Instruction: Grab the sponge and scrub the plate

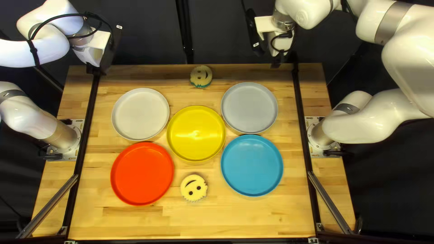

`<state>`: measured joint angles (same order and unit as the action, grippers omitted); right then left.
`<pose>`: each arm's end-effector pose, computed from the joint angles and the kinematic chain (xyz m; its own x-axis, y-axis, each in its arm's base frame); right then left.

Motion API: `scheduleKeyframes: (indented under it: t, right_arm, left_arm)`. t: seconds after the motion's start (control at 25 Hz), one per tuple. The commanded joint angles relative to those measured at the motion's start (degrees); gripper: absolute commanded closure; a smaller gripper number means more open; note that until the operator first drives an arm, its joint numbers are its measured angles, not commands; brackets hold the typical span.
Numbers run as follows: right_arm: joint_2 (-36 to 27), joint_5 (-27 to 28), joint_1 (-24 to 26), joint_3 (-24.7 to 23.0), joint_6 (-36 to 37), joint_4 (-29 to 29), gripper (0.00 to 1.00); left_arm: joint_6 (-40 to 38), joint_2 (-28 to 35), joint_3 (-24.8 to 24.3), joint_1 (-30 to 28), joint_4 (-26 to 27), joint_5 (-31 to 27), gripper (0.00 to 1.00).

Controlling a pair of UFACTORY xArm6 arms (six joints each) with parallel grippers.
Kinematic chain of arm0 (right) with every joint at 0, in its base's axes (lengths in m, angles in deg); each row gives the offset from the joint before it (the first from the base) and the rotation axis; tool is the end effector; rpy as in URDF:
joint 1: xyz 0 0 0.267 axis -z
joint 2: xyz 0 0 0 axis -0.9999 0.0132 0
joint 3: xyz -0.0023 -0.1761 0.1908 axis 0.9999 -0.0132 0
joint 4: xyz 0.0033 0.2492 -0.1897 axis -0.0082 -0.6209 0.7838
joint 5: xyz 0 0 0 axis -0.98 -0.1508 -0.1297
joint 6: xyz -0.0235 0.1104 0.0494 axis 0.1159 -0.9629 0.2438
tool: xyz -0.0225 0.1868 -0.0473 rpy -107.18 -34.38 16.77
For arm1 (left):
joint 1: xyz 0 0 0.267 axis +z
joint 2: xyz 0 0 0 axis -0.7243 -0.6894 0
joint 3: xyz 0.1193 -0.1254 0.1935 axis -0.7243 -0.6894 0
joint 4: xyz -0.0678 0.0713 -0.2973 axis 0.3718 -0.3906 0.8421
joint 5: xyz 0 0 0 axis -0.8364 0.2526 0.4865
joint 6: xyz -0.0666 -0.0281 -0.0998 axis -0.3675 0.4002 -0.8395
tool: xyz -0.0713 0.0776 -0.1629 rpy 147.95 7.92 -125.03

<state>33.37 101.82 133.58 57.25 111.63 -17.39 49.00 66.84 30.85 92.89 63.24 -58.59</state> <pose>0.2515 -0.2163 0.1586 0.9979 0.0471 0.0439 0.0503 -0.9959 -0.0753 0.2057 0.2228 0.1628 0.9657 -0.2574 0.0334 -0.2531 -0.9625 -0.0979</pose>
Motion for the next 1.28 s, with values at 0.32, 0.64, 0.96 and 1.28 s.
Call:
scheduleKeyframes:
  t: [0.32, 0.64, 0.96, 1.28]
  right_arm:
    - [15.54, -10.87, -9.22, 7.22, -11.08, -3.6, 0.0]
    - [15.54, -10.87, -9.22, 7.22, -11.08, -3.6, 0.0]
    - [23.68, -11.46, -11.12, 13.46, -12.16, -2.06, 0.0]
    - [31.71, -14.69, -11.66, 20.14, -11.94, -4.01, 0.0]
  left_arm:
    - [0.0, 0.0, 0.0, 0.0, 0.0, 0.0, 0.0]
    - [0.0, 0.0, 0.0, 0.0, 0.0, 0.0, 0.0]
    - [0.0, 0.0, 0.0, 0.0, 0.0, 0.0, 0.0]
    - [0.0, 0.0, 0.0, 0.0, 0.0, 0.0, 0.0]
